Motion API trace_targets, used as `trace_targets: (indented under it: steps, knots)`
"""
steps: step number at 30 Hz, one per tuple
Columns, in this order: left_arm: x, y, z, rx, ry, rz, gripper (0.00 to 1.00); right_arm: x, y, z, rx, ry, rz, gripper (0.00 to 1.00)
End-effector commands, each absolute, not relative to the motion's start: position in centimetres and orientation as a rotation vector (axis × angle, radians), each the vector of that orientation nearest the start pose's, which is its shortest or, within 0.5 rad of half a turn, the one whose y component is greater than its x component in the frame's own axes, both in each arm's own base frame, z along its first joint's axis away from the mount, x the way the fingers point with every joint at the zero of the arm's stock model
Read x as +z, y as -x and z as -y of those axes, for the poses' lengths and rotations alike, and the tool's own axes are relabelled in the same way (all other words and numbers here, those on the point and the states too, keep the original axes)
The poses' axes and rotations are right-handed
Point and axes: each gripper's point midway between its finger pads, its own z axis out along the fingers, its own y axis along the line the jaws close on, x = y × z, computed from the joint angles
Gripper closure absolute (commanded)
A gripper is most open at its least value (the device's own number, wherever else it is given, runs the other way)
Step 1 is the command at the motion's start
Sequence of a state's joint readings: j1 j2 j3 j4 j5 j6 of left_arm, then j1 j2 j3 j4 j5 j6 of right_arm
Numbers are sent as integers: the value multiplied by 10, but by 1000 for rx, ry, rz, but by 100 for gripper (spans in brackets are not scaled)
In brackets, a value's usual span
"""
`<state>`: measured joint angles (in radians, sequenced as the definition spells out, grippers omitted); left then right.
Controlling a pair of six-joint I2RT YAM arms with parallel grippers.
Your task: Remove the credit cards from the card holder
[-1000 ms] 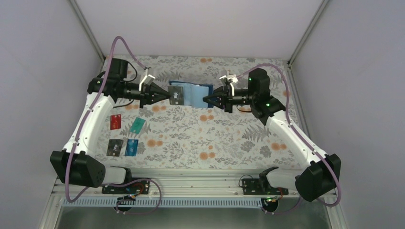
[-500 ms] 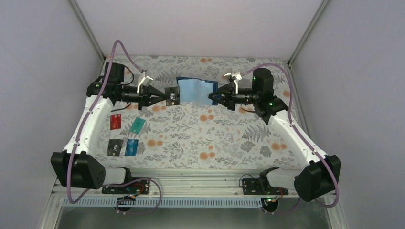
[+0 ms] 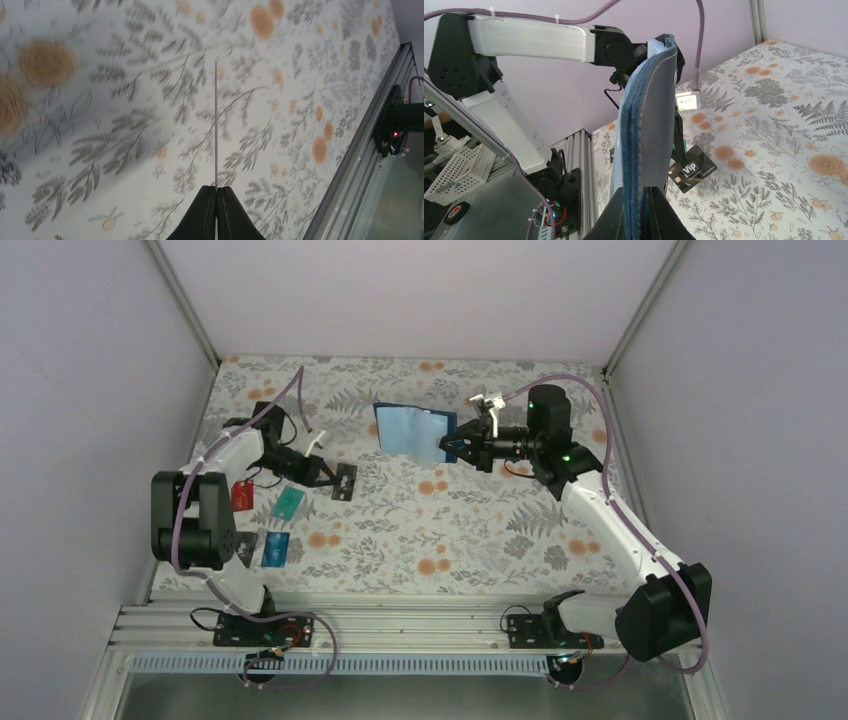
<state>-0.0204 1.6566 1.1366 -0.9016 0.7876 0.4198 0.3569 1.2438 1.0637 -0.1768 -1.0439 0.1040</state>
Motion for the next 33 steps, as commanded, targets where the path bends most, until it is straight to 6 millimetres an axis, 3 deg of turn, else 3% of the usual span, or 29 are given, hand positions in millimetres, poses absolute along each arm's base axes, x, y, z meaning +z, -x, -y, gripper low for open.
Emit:
trace_targets:
  steps: [1,11,17,24,28,30,33]
  knots:
    - [78,-300,106,-1043,-607,-2730,98,319,-268,-257,1311,956,-1709,96]
    - [21,-281,90,-1106,-568,-2906,98,314,-269,-258,1324,971,-1721,96]
    - [6,-269,76,-999,-607,-2988,98,313,-268,-258,1324,979,-1725,96]
    - [5,-273,67,-913,-572,-3002,96,313,-268,-259,1336,988,-1722,96]
    - [13,-278,67,-901,-571,-2975,61,313,-268,-259,1332,983,-1728,96]
    - [24,-282,68,-904,-578,-2943,54,309,-270,-258,1327,969,-1746,96]
    - [42,-290,69,-880,-595,-2898,51,298,-280,-260,1330,919,-1808,96]
